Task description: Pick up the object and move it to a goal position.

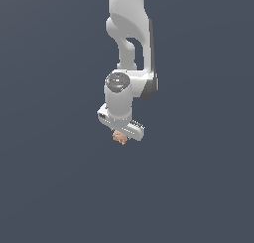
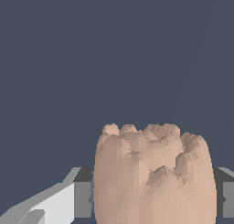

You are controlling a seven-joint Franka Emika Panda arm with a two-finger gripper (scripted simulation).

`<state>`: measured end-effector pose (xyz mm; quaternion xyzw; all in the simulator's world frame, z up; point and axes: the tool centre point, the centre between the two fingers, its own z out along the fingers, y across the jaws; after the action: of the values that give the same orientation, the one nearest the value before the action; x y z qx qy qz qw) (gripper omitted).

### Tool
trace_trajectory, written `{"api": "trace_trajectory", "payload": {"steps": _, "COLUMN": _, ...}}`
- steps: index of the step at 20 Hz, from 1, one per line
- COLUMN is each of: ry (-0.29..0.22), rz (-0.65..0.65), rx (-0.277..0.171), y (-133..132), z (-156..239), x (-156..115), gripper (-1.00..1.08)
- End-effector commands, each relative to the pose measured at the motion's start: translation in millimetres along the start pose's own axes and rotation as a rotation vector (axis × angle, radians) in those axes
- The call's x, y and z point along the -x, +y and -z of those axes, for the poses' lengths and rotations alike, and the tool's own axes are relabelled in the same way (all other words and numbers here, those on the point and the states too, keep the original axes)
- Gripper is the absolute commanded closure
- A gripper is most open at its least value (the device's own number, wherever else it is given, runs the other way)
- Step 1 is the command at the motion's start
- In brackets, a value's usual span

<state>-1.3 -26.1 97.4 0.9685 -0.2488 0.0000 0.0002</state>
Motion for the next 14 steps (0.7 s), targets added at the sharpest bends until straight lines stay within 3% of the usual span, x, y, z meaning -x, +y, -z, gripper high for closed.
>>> {"api": "trace_trajectory", "payload": {"steps": 1, "ry": 0.000, "rz": 0.000, "rx": 0.000, "y": -3, "z": 17, "x": -11, "gripper": 1.08}}
{"api": "trace_trajectory", "payload": {"steps": 14, "ry": 0.000, "rz": 0.000, "rx": 0.000, "y": -11, "z": 58, "x": -41, "gripper": 1.08}}
